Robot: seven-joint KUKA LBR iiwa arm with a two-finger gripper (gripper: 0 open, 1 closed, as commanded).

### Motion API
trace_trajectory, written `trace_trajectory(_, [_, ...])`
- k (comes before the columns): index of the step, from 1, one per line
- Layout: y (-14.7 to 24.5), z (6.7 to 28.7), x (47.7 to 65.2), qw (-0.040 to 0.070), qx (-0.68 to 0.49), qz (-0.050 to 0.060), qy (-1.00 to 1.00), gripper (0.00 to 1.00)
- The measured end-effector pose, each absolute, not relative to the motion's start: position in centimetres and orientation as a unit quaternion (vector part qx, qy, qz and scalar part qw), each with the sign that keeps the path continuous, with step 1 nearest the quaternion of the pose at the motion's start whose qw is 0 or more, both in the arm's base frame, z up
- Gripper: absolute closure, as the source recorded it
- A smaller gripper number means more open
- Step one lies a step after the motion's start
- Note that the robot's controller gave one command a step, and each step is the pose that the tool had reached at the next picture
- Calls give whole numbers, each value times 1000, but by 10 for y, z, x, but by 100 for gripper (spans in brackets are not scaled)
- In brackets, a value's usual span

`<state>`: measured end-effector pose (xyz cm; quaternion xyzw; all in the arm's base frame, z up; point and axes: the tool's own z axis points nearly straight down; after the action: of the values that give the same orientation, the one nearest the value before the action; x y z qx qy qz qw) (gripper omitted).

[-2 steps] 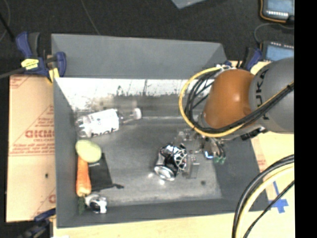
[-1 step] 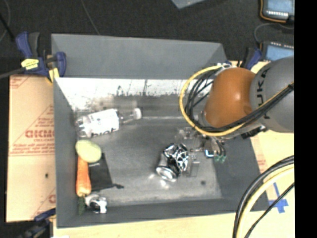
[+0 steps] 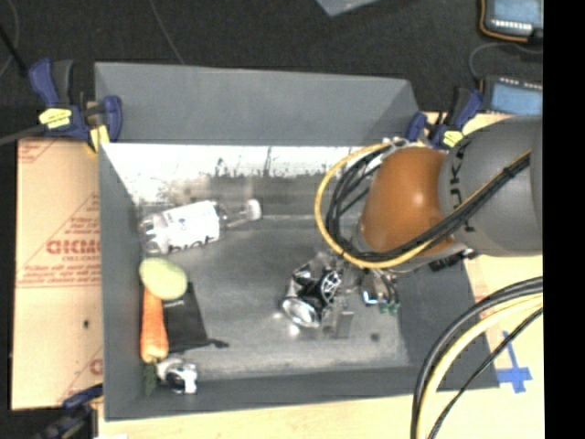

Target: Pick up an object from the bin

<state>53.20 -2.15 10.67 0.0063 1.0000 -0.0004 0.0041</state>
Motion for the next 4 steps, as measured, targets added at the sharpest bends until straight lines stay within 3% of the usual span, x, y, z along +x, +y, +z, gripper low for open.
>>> trace_trajectory(1, [-10, 74, 526, 5, 70, 0, 998, 100])
trace_trajectory(2, [-10, 74, 526, 5, 70, 0, 998, 100])
trace_trajectory(3, [-19, 155, 540, 6, 76, 0, 997, 100])
trace_trajectory(4, [-19, 155, 540, 6, 76, 0, 997, 100])
